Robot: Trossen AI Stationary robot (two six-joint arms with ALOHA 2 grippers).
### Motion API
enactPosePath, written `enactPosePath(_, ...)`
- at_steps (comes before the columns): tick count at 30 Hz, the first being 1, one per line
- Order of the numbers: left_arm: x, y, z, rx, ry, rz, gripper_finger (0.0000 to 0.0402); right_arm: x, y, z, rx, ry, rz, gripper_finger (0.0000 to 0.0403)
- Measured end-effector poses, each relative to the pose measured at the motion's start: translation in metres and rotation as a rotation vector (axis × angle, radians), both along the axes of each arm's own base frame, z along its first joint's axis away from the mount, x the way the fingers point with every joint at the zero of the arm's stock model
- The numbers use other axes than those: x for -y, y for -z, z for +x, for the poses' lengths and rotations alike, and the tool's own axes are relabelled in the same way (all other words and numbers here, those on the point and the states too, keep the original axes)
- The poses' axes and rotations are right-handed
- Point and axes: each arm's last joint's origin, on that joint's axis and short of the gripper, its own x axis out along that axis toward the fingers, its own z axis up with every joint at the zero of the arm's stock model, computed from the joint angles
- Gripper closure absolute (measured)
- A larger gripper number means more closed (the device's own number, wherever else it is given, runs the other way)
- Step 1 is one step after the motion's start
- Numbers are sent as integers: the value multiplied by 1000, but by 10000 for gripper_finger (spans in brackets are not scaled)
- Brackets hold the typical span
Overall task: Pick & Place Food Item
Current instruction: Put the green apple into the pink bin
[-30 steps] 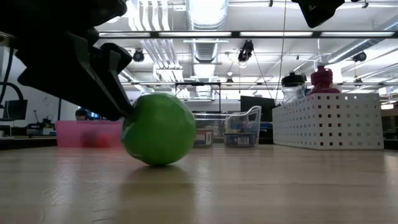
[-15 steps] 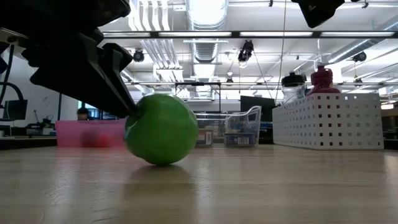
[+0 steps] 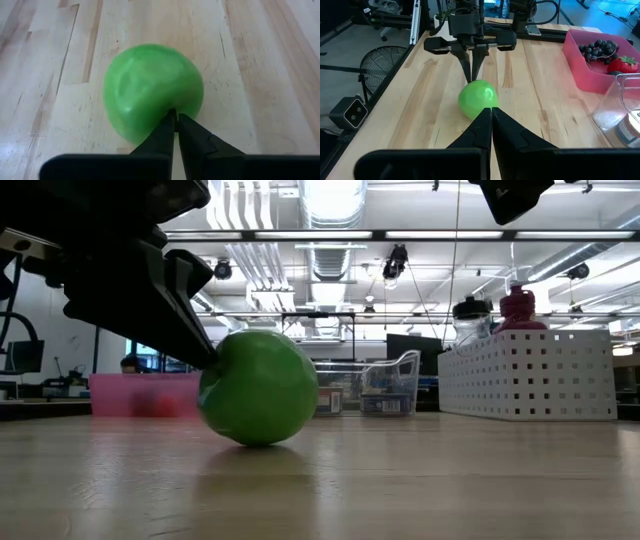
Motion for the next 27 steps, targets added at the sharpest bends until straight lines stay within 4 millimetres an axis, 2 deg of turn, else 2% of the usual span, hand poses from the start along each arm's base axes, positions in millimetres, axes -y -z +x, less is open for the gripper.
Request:
enactPosePath(6, 0, 0, 0, 0, 1, 1, 396, 0, 0, 0, 0, 0, 0, 394)
enactPosePath(14, 0, 0, 0, 2, 2, 2, 399, 0, 0, 0, 0, 0, 0, 394)
enactPosePath(27, 5, -16, 8, 41, 33, 27, 401, 0, 0, 0, 1, 0, 0, 394)
